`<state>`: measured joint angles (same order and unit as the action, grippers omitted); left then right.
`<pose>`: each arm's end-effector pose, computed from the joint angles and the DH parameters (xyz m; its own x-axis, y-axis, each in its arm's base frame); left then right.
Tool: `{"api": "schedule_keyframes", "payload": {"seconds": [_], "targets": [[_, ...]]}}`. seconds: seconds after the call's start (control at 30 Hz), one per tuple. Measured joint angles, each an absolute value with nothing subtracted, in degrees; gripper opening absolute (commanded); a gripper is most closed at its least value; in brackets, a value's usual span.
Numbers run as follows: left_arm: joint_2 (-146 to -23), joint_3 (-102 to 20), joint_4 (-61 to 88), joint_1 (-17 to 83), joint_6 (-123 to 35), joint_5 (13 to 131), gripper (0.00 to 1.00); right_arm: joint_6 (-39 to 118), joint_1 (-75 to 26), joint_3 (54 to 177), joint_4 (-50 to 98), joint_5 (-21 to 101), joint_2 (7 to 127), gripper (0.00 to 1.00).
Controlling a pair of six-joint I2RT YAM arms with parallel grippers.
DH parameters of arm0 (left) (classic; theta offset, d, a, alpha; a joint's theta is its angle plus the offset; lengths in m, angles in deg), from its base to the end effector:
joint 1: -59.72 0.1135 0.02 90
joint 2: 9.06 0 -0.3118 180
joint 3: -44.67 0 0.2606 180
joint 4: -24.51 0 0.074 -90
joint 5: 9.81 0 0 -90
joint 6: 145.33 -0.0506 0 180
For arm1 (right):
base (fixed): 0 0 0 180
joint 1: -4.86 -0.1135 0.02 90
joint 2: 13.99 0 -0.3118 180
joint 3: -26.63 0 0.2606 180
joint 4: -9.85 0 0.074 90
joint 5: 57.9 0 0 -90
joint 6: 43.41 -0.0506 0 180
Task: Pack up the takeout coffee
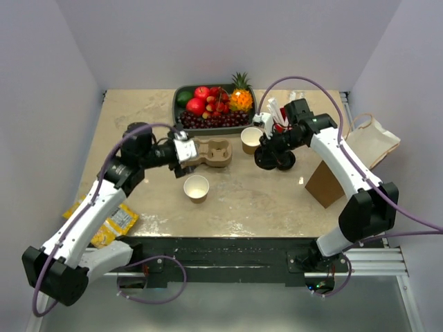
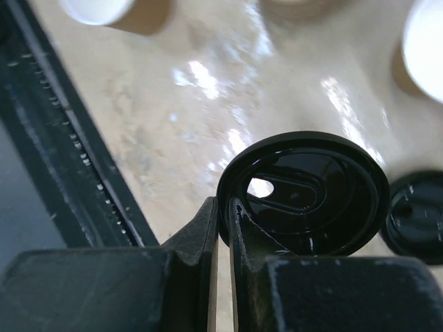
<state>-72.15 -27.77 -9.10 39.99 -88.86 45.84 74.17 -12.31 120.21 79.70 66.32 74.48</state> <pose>0.2178 -0.1084 0.3863 0.0990 0.4490 -0.8880 0.8496 0.4264 0.3103 0.2980 0.1219 0.3436 -0.5467 -0.5696 -0.6137 -0.8196 0.5139 0.2532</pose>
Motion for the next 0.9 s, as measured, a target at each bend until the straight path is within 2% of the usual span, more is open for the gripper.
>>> {"api": "schedule_keyframes", "payload": {"seconds": [0.1,0.2,0.4,0.7,0.9], "targets": [[-68.09,-24.32,-8.53,33.85,-100.38,43.48,0.86,80.18,-12.46,124.54,84.68,73.84,75.64,0.00],[-69.79,-23.73,-7.31,29.98,-105.91,42.48,0.82,86.63,-12.83,131.44,91.28,79.37,79.79,0.00],[-76.96,-22.99,-0.33,25.72,-111.81,41.67,0.86,92.18,-14.93,134.64,96.81,84.83,86.22,0.00],[-81.01,-22.70,6.09,21.76,-119.40,39.00,0.88,93.64,-18.10,137.91,99.24,87.28,86.57,0.00],[-84.26,-22.62,8.34,21.02,-124.62,38.91,0.74,93.60,-18.87,138.09,99.48,88.33,86.70,0.00]]}}
